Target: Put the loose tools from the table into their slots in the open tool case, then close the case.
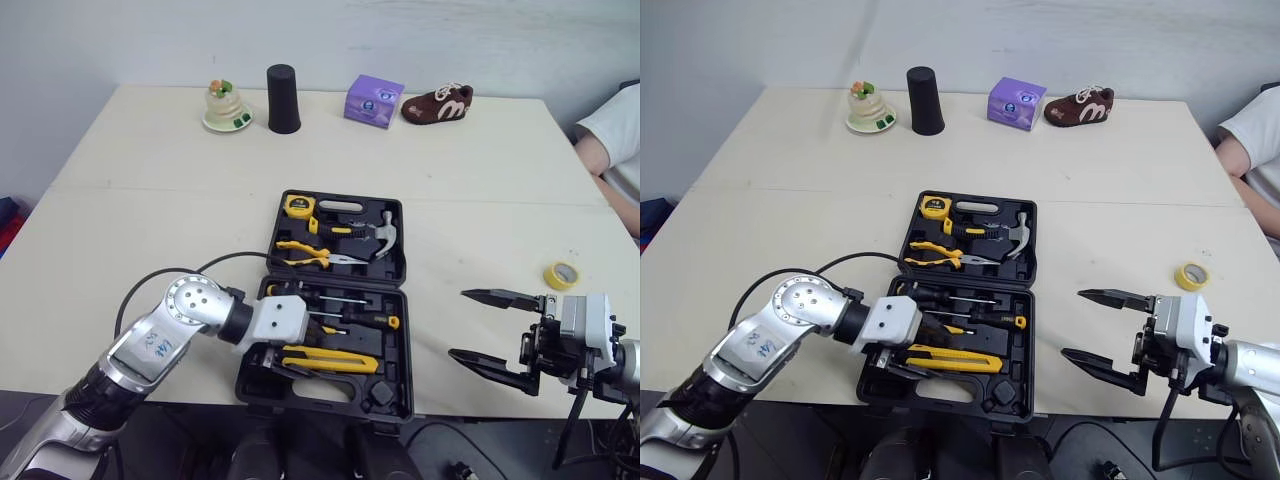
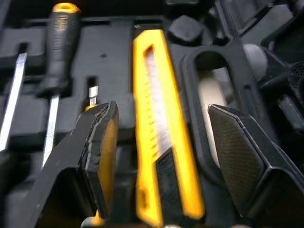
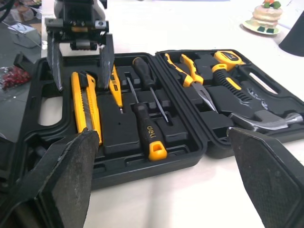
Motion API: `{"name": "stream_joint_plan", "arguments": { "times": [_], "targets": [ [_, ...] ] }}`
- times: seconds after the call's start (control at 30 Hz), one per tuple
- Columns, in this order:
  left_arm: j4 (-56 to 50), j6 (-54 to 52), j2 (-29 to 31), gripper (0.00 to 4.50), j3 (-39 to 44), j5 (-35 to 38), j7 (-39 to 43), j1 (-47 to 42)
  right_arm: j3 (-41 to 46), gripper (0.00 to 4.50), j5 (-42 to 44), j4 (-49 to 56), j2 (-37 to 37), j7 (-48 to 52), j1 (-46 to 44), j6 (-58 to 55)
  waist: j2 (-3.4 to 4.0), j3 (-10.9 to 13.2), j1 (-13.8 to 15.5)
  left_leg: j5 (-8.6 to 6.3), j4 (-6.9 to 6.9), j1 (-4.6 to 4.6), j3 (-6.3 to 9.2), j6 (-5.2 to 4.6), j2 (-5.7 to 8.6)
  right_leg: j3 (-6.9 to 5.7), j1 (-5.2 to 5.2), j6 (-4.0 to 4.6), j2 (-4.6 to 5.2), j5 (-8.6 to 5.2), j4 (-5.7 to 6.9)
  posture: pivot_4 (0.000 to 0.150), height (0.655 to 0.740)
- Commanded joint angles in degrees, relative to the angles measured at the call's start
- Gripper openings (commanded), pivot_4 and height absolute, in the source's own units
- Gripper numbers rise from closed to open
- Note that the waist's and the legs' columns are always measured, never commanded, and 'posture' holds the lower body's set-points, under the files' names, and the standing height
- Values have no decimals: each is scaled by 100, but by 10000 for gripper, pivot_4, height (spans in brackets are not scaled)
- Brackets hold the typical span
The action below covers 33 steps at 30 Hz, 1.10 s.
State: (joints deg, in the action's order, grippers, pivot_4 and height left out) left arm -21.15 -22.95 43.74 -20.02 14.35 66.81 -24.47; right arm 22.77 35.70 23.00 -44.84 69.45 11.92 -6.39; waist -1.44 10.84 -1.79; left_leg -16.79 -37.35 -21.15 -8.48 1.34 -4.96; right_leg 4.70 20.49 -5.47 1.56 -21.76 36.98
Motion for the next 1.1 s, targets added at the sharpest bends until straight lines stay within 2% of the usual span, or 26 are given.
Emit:
{"name": "stream_joint_plan", "arguments": {
  "times": [0.03, 0.13, 0.17, 0.2, 0.23, 0.37, 0.7, 1.1],
  "targets": [
    [80, 474, -352, 31561, 434, 293, -98, -36, 21, 45000, 29, 20, 33, -19, -18, 94, 0, 0, 4, 0, 0, 0, 0, 0, 0, -1, 0, 0, 0, 0, 1, 1500, 7400],
    [93, 530, -566, 31561, 608, 521, -63, 56, 27, 45000, 8, -31, 39, 5, 3, 119, 0, 0, 5, 0, -5, -3, 0, -2, 1, -1, 0, -3, 0, 1, 1, 1500, 7400],
    [66, 591, -554, 26161, 586, 535, 25, 138, 30, 45000, 0, -54, 42, 17, 15, 131, 0, 0, 4, 0, -5, -3, 0, -2, 2, -1, 0, -4, 0, 2, 1, 1500, 7400],
    [47, 630, -540, 23618, 567, 545, 84, 194, 31, 45000, -6, -70, 44, 24, 23, 139, 0, 0, -2, 0, -5, -3, 0, -2, 2, 0, 0, -4, 0, 2, 2, 1500, 7400],
    [37, 651, -530, 17735, 557, 544, 119, 227, 31, 45000, -8, -78, 45, 28, 28, 145, 0, 0, -8, 0, -4, -1, 0, -2, 1, 0, 0, -4, 0, 2, 2, 1500, 7400],
    [-34, 525, -693, 1321, 366, 511, 4, 473, 15, 45000, -64, -206, 77, 88, 73, 229, 0, 0, -11, 1, -5, 1, -2, -1, 0, 1, 0, -4, -1, 2, 6, 1500, 7400],
    [405, 771, -772, 391, -211, -410, -329, 617, -9, 45000, -142, -395, 81, 225, 128, 396, 0, 0, -3, 3, -8, 2, -1, -7, 5, 4, -3, -10, -1, 6, 5, 1500, 7400],
    [805, 231, -676, 391, -515, -829, -664, 807, -18, 45000, -148, -461, 84, 248, 148, 472, -1, -17, -2, 8, -6, 15, 0, -17, 6, 6, -19, -17, 11, 16, 5, 1500, 7400]
  ]
}}
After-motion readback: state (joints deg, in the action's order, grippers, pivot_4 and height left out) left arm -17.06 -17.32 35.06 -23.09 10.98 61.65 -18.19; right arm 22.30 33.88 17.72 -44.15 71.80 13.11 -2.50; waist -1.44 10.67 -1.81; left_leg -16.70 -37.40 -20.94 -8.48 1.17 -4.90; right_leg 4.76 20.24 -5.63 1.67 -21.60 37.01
